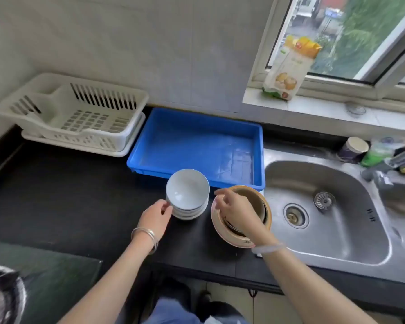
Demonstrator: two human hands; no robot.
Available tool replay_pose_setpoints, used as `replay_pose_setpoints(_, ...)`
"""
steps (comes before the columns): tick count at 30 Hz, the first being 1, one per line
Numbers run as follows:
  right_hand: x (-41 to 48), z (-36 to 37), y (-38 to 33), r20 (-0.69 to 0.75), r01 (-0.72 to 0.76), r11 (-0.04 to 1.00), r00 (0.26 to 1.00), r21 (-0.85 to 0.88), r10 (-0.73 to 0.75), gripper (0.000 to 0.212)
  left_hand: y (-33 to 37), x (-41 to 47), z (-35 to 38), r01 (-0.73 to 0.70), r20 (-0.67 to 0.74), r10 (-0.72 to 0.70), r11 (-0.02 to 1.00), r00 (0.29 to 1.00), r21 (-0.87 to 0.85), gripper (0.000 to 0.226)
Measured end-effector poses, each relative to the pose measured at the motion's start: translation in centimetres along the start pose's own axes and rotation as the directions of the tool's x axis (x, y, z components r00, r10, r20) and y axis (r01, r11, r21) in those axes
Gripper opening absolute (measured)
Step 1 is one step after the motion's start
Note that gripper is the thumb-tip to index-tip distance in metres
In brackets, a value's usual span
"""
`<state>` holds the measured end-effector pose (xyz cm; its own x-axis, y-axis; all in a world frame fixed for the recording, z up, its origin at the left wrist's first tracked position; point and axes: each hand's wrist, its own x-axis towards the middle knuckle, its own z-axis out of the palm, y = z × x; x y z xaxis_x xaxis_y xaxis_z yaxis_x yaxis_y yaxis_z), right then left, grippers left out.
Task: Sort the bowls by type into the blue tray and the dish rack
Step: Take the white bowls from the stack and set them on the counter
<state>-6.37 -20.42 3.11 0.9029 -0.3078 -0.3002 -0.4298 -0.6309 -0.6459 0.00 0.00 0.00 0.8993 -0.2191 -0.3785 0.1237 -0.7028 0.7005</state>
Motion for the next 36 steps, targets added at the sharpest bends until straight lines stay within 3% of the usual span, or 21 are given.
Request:
replay_pose_setpoints(3,2.7,0.7,-1.8,-0.029,-0.04,0.993,0.999,-0.112,0.037,0.032,0.8,1.0,-0.2,0.041,-0.104,-0.049,0.996,0.993,-0.082,0.032)
replay_pose_setpoints(7,4.4,2.1,-3.2,-0.07,-0.074,0.973,0.996,-0.219,0.06,0.033,0.9,1.9,-0.2,0.046,-0.06,-0.055,0.988,0.997,-0.146,0.039)
replay_pose_setpoints(10,5.1,2.6,-3.7,-0.12,-0.055,0.936,0.993,-0.348,0.014,0.025,1.0,2.3,-0.1,0.052,-0.055,-0.062,0.986,0.997,-0.157,0.04)
replay_pose_setpoints(13,5.5,2.7,-3.9,-0.119,-0.055,0.928,0.993,-0.37,0.011,0.015,0.8,2.6,0.0,0.061,-0.061,-0.076,0.975,0.995,-0.212,0.039)
replay_pose_setpoints(18,5.5,1.9,-3.9,-0.077,-0.032,0.958,0.997,-0.287,0.011,0.017,0.5,2.7,0.0,0.061,-0.073,-0.086,0.954,0.994,-0.295,0.033)
replay_pose_setpoints(23,4.2,0.2,-3.4,-0.139,-0.055,0.997,0.989,-0.057,0.046,0.012,0.8,3.3,0.1,0.068,-0.096,-0.1,0.954,0.99,-0.293,0.032)
replay_pose_setpoints(28,3.4,-1.6,-2.8,-0.201,-0.049,0.996,0.978,0.069,0.062,0.01,1.4,4.0,0.3,0.082,-0.07,-0.089,0.992,0.994,-0.094,0.034)
replay_pose_setpoints(36,2.2,-1.9,-1.1,-0.19,-0.008,0.994,0.981,0.112,0.029,0.007,2.7,3.2,1.3,0.034,-0.308,-0.014,0.998,0.951,0.059,0.025)
